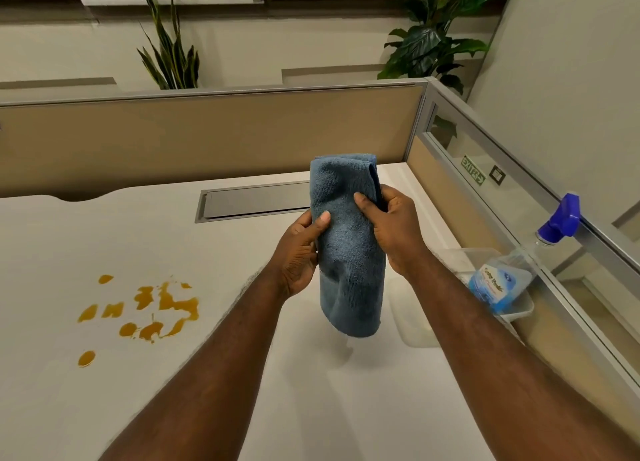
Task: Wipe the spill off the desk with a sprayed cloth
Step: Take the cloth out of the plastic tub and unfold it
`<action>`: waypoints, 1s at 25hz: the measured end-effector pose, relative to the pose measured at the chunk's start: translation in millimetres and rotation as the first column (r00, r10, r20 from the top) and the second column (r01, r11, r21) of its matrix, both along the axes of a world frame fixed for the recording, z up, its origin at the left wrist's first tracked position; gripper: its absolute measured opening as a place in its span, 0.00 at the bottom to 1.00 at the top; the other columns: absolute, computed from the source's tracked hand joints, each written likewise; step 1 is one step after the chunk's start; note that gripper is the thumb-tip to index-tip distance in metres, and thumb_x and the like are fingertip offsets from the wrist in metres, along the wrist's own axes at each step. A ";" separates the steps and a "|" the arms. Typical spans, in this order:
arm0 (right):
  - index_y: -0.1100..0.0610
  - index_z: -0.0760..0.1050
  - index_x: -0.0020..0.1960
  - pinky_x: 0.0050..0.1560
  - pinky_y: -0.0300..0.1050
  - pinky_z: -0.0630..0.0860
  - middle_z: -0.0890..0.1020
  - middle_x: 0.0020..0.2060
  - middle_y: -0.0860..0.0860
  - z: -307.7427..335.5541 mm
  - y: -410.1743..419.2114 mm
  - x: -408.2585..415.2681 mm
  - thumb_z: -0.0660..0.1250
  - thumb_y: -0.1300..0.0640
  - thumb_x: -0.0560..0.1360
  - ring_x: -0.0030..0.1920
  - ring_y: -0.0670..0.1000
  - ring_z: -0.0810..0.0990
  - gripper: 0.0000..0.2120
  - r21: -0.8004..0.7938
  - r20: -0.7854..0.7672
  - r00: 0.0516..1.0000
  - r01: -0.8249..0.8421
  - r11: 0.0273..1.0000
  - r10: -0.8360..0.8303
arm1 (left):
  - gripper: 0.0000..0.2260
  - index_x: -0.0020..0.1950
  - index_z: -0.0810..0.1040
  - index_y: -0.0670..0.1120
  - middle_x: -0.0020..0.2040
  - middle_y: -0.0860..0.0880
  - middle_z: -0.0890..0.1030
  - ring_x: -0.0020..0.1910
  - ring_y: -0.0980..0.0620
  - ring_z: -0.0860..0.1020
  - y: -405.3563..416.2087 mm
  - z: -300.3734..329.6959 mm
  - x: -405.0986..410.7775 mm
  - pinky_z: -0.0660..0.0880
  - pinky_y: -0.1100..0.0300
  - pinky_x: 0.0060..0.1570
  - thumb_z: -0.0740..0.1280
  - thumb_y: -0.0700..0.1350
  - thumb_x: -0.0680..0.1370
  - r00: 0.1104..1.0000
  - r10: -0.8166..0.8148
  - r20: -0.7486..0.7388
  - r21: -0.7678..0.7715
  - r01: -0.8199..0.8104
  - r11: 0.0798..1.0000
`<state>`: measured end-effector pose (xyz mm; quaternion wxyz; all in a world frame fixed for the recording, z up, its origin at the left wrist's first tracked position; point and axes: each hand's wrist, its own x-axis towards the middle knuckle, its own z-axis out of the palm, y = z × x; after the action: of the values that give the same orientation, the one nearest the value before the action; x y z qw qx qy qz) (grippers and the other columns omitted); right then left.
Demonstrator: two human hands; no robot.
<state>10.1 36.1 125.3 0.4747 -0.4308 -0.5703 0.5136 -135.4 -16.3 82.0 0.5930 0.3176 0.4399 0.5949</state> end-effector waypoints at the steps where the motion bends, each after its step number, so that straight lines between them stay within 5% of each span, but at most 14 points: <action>1: 0.55 0.80 0.53 0.55 0.52 0.81 0.85 0.47 0.51 4.1 -0.7 -1.1 0.69 0.56 0.76 0.51 0.52 0.83 0.07 0.068 0.090 0.996 -0.017 0.998 0.010 | 0.15 0.64 0.77 0.49 0.63 0.47 0.81 0.63 0.47 0.78 -0.1 -0.2 -0.6 0.78 0.51 0.59 0.63 0.52 0.79 0.999 0.032 -0.034 -0.010 -0.032 0.999; 4: 0.56 0.78 0.52 0.50 0.50 0.79 0.84 0.45 0.52 18.8 -2.4 -6.6 0.67 0.52 0.77 0.48 0.52 0.81 0.08 0.289 0.363 0.931 -0.088 0.953 -0.024 | 0.16 0.47 0.85 0.60 0.45 0.60 0.86 0.47 0.64 0.83 -2.2 -0.1 5.0 0.79 0.68 0.38 0.57 0.60 0.80 0.989 0.139 -0.041 -0.053 -0.141 0.989; 6: 0.55 0.78 0.54 0.50 0.49 0.79 0.84 0.46 0.52 28.6 -4.7 -10.5 0.67 0.52 0.77 0.48 0.51 0.81 0.09 0.371 0.427 0.904 -0.140 0.918 -0.035 | 0.22 0.40 0.83 0.62 0.31 0.64 0.83 0.33 0.67 0.81 -4.7 -11.2 7.3 0.78 0.68 0.26 0.52 0.66 0.79 0.978 0.208 0.025 -0.177 -0.200 0.964; 7: 0.55 0.79 0.56 0.52 0.49 0.79 0.84 0.47 0.51 32.3 -6.2 -11.3 0.67 0.53 0.77 0.49 0.50 0.81 0.10 0.376 0.419 0.908 -0.167 0.912 -0.006 | 0.24 0.45 0.81 0.61 0.32 0.61 0.84 0.35 0.63 0.83 -8.2 -16.2 7.5 0.81 0.63 0.31 0.49 0.71 0.76 0.975 0.215 0.057 -0.259 -0.194 0.946; 8: 0.53 0.79 0.58 0.54 0.48 0.79 0.84 0.49 0.49 34.7 -7.1 -11.0 0.67 0.54 0.77 0.51 0.49 0.81 0.11 0.351 0.389 0.920 -0.200 0.915 0.052 | 0.28 0.55 0.77 0.60 0.41 0.56 0.86 0.46 0.55 0.85 -10.5 -23.3 5.6 0.83 0.53 0.43 0.48 0.75 0.72 0.970 0.217 0.109 -0.343 -0.168 0.924; 10: 0.48 0.79 0.58 0.57 0.45 0.77 0.84 0.50 0.46 35.2 -6.9 -5.5 0.68 0.56 0.76 0.53 0.46 0.81 0.11 0.261 0.319 0.927 -0.287 0.922 0.198 | 0.42 0.72 0.65 0.57 0.68 0.47 0.75 0.69 0.36 0.70 -17.1 -35.3 -2.9 0.66 0.32 0.63 0.47 0.80 0.66 0.957 0.209 0.202 -0.433 -0.104 0.895; 12: 0.47 0.78 0.56 0.58 0.44 0.77 0.84 0.50 0.47 29.5 -2.9 5.8 0.68 0.57 0.76 0.53 0.45 0.80 0.10 0.194 0.288 0.914 -0.348 0.917 0.286 | 0.45 0.75 0.60 0.59 0.77 0.47 0.63 0.75 0.37 0.60 -25.4 -37.0 -14.1 0.56 0.30 0.67 0.52 0.80 0.63 0.964 0.190 0.184 -0.325 -0.123 0.938; 13: 0.50 0.78 0.57 0.58 0.45 0.76 0.83 0.51 0.50 23.8 0.3 11.6 0.67 0.59 0.77 0.54 0.47 0.80 0.10 0.169 0.277 0.912 -0.357 0.919 0.303 | 0.46 0.74 0.63 0.58 0.77 0.49 0.65 0.75 0.41 0.62 -28.9 -35.5 -22.5 0.56 0.33 0.68 0.58 0.80 0.61 0.977 0.167 0.131 -0.241 -0.132 0.961; 16: 0.58 0.75 0.62 0.62 0.50 0.76 0.81 0.55 0.56 5.9 8.8 19.8 0.66 0.63 0.77 0.56 0.51 0.79 0.13 0.103 0.232 0.934 -0.301 0.948 0.272 | 0.33 0.63 0.76 0.51 0.63 0.50 0.81 0.65 0.47 0.75 -24.1 -23.1 -53.8 0.70 0.44 0.64 0.76 0.64 0.62 0.995 0.080 -0.054 -0.086 -0.085 0.993; 20: 0.61 0.75 0.64 0.57 0.43 0.77 0.82 0.55 0.54 -2.4 23.0 11.5 0.68 0.66 0.75 0.55 0.49 0.80 0.17 0.084 0.087 0.971 -0.230 0.970 0.222 | 0.14 0.55 0.80 0.44 0.54 0.44 0.85 0.58 0.44 0.81 2.1 3.8 -76.2 0.79 0.51 0.56 0.74 0.46 0.72 0.963 0.166 -0.214 0.013 -0.167 0.986; 25: 0.59 0.76 0.61 0.53 0.37 0.77 0.82 0.52 0.51 -0.1 36.2 8.9 0.68 0.70 0.74 0.52 0.46 0.80 0.17 0.121 0.045 0.988 -0.153 0.981 0.149 | 0.04 0.46 0.84 0.48 0.46 0.47 0.85 0.49 0.47 0.82 7.5 25.5 -86.6 0.80 0.54 0.49 0.75 0.43 0.72 0.912 0.253 -0.322 0.244 -0.179 0.953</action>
<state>19.1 72.3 125.2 0.4500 -0.3650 -0.6405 0.5040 -222.0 -8.7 107.5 0.3990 0.4278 0.5057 0.6341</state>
